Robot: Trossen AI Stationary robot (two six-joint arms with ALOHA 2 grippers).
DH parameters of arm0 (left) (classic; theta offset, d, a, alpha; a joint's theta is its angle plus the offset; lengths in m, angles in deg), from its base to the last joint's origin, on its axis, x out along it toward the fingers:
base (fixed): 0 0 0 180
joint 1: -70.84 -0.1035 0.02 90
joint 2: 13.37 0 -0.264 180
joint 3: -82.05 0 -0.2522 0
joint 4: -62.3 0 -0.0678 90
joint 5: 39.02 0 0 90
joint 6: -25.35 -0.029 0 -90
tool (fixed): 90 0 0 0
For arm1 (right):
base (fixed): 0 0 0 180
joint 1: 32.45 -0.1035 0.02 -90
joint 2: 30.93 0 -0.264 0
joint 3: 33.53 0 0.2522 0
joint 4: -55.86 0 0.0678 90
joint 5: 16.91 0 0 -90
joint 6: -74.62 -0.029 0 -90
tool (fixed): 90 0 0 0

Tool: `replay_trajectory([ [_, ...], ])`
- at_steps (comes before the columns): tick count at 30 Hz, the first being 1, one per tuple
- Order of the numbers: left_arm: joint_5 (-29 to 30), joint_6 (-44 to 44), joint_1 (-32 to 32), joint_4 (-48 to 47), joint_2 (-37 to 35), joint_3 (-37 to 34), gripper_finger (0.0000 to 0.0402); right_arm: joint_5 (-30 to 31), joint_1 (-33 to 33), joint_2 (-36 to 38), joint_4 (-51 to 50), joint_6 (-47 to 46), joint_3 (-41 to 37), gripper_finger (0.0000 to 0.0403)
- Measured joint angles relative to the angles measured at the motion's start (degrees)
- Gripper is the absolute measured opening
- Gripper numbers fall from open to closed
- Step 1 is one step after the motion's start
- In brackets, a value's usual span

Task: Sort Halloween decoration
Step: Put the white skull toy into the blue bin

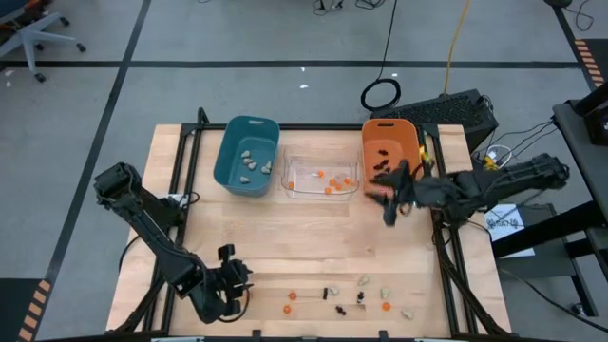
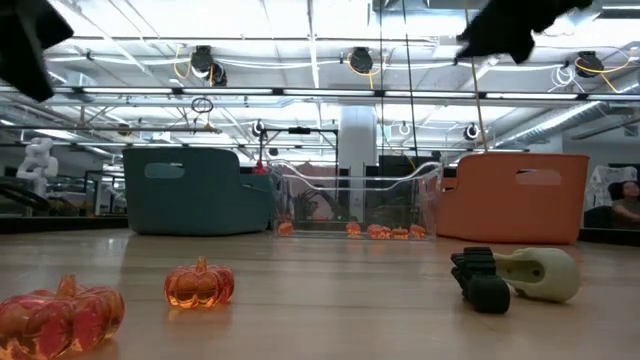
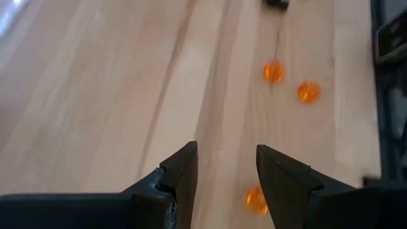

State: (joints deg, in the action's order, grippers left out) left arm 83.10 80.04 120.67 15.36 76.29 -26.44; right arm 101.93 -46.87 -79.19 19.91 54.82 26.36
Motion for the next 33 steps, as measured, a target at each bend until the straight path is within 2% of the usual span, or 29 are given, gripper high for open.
replay_trajectory([
  [2,2.0,-2.4,0.1,2.9,0.3,0.0,0.0159,0.0,-4.3,-2.3,4.8,4.1,0.0,0.0172],
  [5,1.0,-10.6,0.1,7.5,2.1,0.0,0.0159,-0.4,-9.5,-7.0,10.2,9.1,0.0,0.0172],
  [9,-0.3,-16.2,0.1,10.4,4.4,0.0,0.0159,-0.5,-14.6,-13.9,14.3,9.6,0.0,0.0171],
  [14,0.8,-16.5,0.0,10.0,6.1,0.0,0.0159,-0.7,-19.6,-22.0,14.5,0.0,0.0,0.0171],
  [19,5.6,-17.7,0.0,10.2,6.4,0.0,0.0159,-0.5,-24.2,-30.7,14.6,-10.4,1.9,0.0171],
  [23,8.8,-19.6,0.0,10.3,6.4,0.0,0.0159,-0.6,-27.3,-38.6,14.3,-12.7,5.5,0.0171],
  [29,9.1,-20.6,-0.4,10.4,6.4,0.0,0.0159,-0.3,-29.2,-49.2,14.2,-19.8,10.8,0.0173],
  [33,10.1,-20.6,-0.8,10.5,6.4,0.0,0.0159,0.5,-29.2,-55.6,14.3,-23.3,14.2,0.0191],
])
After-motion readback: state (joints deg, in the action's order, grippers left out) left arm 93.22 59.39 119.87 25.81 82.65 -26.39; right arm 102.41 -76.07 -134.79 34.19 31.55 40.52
